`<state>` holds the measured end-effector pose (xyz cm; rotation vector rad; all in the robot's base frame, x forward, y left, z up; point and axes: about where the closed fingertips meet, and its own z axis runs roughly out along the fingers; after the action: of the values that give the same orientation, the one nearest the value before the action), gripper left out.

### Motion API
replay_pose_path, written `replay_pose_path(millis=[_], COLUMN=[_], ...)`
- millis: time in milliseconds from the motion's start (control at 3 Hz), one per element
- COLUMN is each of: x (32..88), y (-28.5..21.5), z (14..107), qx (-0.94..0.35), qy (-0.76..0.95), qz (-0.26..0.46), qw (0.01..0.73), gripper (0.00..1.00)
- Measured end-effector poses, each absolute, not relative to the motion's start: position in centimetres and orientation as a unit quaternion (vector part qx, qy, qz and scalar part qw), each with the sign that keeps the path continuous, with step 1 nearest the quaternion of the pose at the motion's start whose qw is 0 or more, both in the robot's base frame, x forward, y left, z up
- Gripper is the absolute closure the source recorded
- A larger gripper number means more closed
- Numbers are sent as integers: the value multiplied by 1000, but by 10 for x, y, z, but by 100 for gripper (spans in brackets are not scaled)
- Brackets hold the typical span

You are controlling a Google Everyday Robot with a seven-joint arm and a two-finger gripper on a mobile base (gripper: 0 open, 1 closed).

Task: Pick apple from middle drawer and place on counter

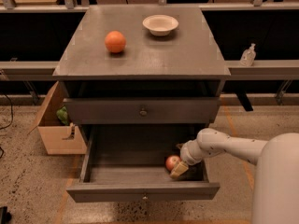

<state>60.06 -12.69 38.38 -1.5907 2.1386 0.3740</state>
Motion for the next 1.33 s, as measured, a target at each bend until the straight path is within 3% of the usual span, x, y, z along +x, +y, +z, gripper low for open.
replay_pose_path(millis=[1000,1333], x=[575,558], y=[-137,-154], z=[404,471], qx=[-560,-541], qy=[784,800], qz=[159,155], qw=[216,206], gripper=[87,100])
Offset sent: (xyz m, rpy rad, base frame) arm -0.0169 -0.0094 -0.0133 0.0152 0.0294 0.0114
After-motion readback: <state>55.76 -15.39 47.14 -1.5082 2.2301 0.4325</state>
